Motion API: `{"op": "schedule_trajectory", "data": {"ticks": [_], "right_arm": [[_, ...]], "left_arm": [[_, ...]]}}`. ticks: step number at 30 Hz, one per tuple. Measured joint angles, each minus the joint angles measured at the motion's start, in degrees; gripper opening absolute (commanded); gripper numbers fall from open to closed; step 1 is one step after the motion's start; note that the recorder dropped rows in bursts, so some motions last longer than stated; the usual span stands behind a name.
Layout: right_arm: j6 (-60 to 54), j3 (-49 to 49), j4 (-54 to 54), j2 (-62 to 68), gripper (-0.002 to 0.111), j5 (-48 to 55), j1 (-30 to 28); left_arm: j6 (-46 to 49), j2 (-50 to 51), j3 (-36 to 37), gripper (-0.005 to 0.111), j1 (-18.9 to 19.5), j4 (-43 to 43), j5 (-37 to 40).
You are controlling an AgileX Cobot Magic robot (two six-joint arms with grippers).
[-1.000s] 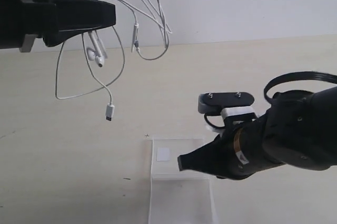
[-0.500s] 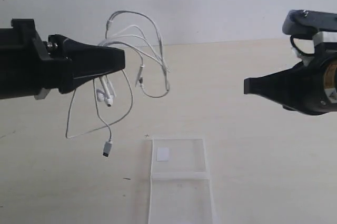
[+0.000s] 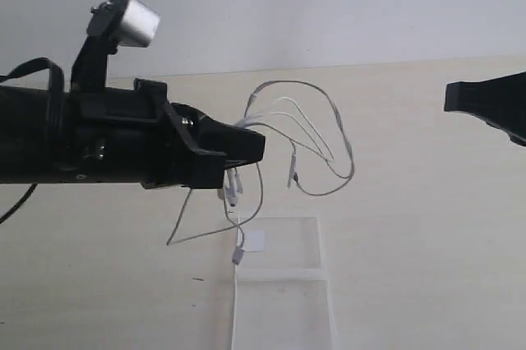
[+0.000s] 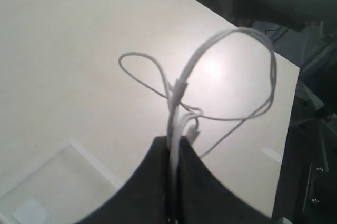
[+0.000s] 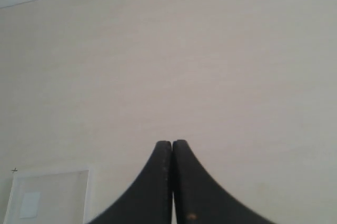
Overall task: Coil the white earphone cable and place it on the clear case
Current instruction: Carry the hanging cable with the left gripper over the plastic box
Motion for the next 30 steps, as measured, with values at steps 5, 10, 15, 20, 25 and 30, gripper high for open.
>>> {"op": "schedule_trajectory", "data": {"ticks": [5, 10, 15, 20, 25, 30], "right_arm": [[0.0, 0.0, -0.1, -2.7, 0.000, 1.5, 0.0], [0.0, 0.0, -0.8, -2.9, 0.000, 1.6, 0.0], [0.0, 0.0, -0.8, -2.9, 0.000, 1.7, 0.0], [-0.2, 0.0, -0.8, -2.9, 0.000, 2.2, 0.0], [-0.5, 0.0, -0.8, -2.9, 0.000, 2.4, 0.0], [-0.6, 0.0, -0.8, -2.9, 0.000, 2.4, 0.0]], "left_arm": [[0.0, 5.8, -0.2, 0.000, 0.0, -0.1, 5.2], [0.1, 10.0, -1.3, 0.000, -0.3, -0.1, 9.7], [1.9, 15.3, -5.3, 0.000, -4.3, -0.1, 9.8], [2.5, 18.2, -6.9, 0.000, -5.3, -0.1, 8.9], [2.7, 19.4, -6.9, 0.000, -5.3, -0.1, 7.4], [3.0, 21.5, -6.9, 0.000, -5.3, -0.1, 5.4]]}}
